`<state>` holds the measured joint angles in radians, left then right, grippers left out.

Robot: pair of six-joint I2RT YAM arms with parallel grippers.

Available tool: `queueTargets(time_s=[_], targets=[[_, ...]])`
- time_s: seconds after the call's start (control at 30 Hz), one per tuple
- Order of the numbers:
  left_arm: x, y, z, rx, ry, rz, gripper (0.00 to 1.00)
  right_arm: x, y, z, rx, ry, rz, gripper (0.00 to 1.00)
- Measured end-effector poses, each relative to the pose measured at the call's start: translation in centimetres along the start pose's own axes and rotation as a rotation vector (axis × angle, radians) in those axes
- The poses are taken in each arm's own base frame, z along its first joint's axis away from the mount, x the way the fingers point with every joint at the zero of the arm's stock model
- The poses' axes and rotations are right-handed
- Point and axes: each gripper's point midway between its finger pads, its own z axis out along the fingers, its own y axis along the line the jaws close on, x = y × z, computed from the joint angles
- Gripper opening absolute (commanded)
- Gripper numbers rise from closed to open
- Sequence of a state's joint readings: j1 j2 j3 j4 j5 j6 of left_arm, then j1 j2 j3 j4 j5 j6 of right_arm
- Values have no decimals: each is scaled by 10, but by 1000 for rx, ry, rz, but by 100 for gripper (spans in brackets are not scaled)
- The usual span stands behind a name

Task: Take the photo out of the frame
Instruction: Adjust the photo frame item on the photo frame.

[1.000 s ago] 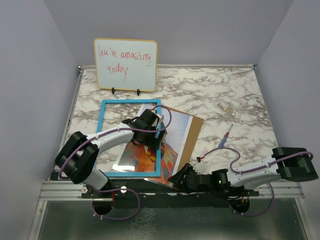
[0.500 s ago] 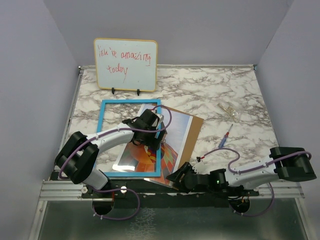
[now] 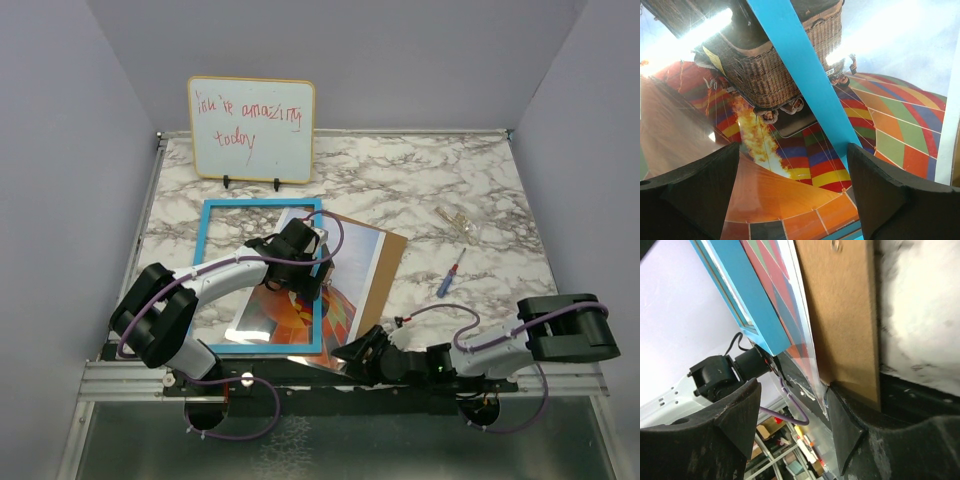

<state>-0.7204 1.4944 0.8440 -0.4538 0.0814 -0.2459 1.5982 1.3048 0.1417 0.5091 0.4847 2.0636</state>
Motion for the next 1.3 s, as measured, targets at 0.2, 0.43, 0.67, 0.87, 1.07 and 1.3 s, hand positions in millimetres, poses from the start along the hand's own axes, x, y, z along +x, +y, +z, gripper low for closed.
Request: queueTargets(time_s=[0.2,0.43,0.67,0.87,1.07,1.3], targets=[[0,0,0,0,-1,1,86,-18,3,-11,-79,-40,-56,63],[0,0,0,-2,-3,2,86,-37,7,-10,-102,-104,-103,63],[-1,0,0,-2,-3,2,86,-35,13,3,-45,-133,-99,63],[-1,0,0,-2,-3,2,87,-36,12,4,-106,-110,-67,61],[-1,1,-2,-11,-11,4,88,-33,22,16,-110,-90,-167,50],[-3,9,-14,-63,-55,4,93,-51,10,11,-124,-97,-226,21]])
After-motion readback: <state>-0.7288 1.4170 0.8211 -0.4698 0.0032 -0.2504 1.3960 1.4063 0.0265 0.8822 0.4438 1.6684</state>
